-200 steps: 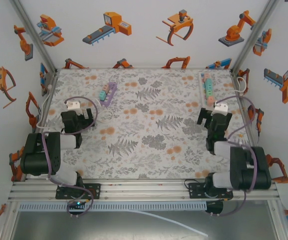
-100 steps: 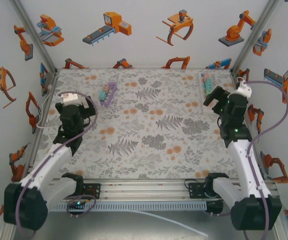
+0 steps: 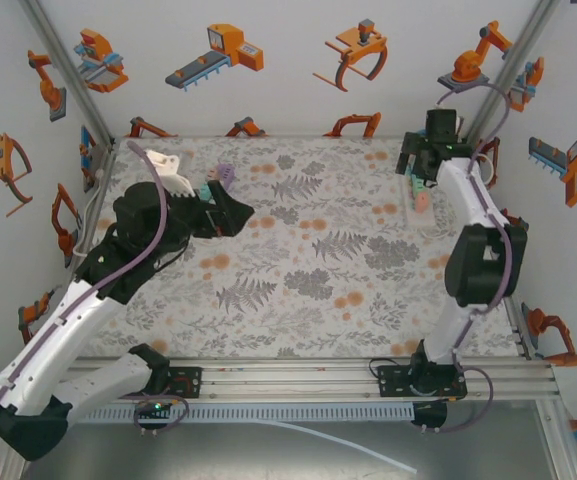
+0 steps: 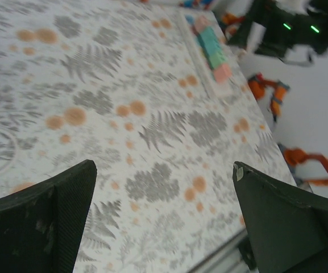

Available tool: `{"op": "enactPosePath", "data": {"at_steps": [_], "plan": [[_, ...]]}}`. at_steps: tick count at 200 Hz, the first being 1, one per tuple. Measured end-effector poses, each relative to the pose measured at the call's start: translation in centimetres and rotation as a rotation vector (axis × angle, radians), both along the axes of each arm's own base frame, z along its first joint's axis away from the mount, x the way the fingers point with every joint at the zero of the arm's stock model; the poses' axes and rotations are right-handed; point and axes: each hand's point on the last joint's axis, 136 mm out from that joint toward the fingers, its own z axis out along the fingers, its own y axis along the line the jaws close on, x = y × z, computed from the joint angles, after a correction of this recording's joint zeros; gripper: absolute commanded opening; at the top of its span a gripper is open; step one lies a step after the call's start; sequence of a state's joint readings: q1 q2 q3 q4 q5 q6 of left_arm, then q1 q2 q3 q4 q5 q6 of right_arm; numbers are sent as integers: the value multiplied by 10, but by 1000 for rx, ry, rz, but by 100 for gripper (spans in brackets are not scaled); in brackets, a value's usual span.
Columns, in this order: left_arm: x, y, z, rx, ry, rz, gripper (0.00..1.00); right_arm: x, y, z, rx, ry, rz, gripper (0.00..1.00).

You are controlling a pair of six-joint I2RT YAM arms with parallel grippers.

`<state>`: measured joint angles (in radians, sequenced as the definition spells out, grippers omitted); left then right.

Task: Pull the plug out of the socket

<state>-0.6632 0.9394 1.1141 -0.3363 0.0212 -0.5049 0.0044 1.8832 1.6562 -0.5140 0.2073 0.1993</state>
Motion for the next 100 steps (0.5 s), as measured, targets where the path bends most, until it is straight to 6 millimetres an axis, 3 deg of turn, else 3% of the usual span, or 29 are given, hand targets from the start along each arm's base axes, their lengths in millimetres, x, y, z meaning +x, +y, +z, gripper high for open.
{"op": "enactPosePath", "data": {"at_steps": [31,62,80,100], "plan": [[-40,-19,-5,22,42,-143,97,24,-7,-63,-82,145,69,99],[-59,-6,-29,63,78,-148,97,21,-16,-120,-77,285,120,99],[-63,5,-48,107,108,-121,97,14,-21,-137,-40,331,137,100],[-66,14,-62,152,137,-100,97,11,-24,-141,-12,344,147,97]]}}
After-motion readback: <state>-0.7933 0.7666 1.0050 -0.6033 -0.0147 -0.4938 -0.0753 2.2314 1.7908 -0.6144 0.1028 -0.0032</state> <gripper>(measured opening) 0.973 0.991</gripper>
